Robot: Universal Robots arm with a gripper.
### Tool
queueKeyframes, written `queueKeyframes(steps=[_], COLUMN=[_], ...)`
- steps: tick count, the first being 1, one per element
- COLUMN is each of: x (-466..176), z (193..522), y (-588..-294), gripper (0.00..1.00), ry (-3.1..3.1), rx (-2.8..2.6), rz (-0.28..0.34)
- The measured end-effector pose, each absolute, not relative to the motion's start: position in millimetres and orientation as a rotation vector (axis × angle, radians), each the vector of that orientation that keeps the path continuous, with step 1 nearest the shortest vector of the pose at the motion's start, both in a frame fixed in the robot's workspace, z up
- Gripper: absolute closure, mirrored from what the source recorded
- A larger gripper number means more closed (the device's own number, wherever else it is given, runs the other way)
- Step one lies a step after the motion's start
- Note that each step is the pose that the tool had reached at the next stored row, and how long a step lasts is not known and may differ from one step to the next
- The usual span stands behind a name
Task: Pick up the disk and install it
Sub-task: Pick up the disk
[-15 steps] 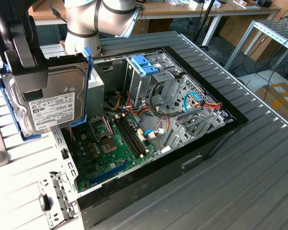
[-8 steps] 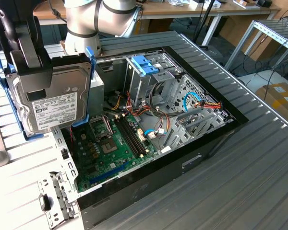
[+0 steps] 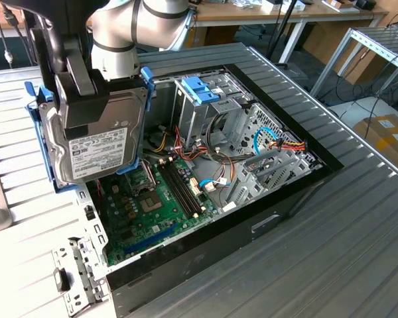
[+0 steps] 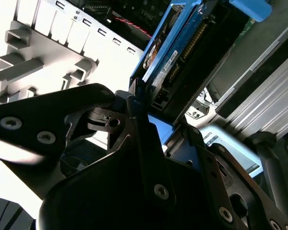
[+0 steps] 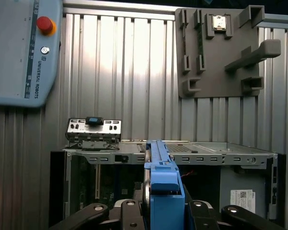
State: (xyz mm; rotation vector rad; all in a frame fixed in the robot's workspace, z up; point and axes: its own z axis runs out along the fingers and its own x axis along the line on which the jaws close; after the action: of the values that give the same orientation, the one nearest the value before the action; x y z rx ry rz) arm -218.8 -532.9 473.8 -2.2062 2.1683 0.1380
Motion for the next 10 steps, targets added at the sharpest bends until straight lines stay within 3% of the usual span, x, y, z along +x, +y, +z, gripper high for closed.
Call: queueKeyframes(steps=[10], x=[-214.9], z=[473.6], y=[-534.8], gripper=[0.63], ry=[2.168], rx=[-2.206], rz=[0.138])
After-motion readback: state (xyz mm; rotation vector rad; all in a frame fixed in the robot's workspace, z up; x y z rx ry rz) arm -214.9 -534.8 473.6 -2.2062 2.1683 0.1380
